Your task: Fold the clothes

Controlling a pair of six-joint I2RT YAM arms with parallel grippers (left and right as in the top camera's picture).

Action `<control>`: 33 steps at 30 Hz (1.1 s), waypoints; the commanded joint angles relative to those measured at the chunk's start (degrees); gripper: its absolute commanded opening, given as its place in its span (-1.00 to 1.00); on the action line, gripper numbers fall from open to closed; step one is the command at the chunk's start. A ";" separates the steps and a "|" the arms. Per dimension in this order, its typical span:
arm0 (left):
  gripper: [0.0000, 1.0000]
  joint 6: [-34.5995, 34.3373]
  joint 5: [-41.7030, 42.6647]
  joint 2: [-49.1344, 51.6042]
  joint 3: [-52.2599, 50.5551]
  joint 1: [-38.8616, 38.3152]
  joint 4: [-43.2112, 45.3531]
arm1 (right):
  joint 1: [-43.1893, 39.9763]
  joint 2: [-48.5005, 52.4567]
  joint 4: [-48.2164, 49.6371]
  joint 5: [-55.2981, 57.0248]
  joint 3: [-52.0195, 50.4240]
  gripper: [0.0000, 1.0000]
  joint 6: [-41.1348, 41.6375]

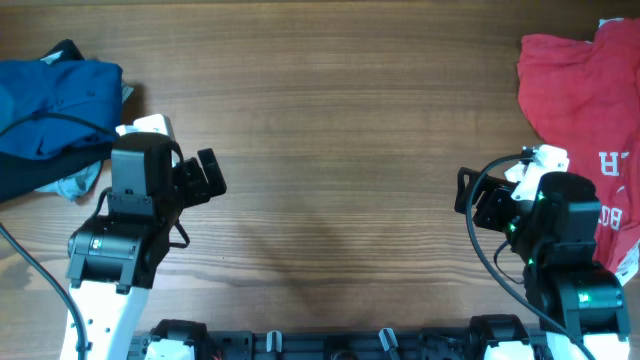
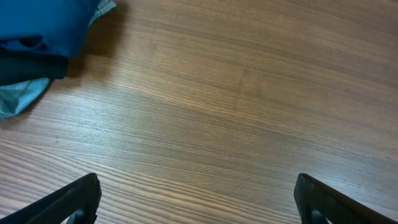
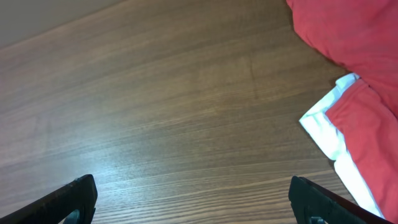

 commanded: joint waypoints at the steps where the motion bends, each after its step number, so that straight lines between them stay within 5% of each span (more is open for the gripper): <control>1: 0.99 -0.31 -1.40 0.52 -0.59 -0.20 -0.17 | -0.13 2.64 0.11 1.22 -0.31 1.00 0.39; 12: 0.99 -0.28 -1.40 0.61 -0.59 -0.20 -0.17 | -0.31 15.47 -0.42 1.66 -1.07 0.99 0.20; 18: 0.99 -0.28 -1.40 0.61 -0.59 -0.20 -0.17 | -0.24 -5.16 -1.25 2.51 -1.62 0.99 -1.75; 24: 1.00 -0.28 -1.40 0.61 -0.59 -0.20 -0.17 | -0.26 -27.36 -0.37 2.49 -12.85 0.99 -3.32; 28: 1.00 -0.28 -1.40 0.61 -0.59 -0.20 -0.17 | -0.26 -41.59 8.55 2.10 -24.57 0.99 -2.36; 33: 1.00 -0.28 -1.40 0.61 -0.59 -0.20 -0.17 | -0.24 -41.75 27.85 2.95 -35.54 1.00 -3.32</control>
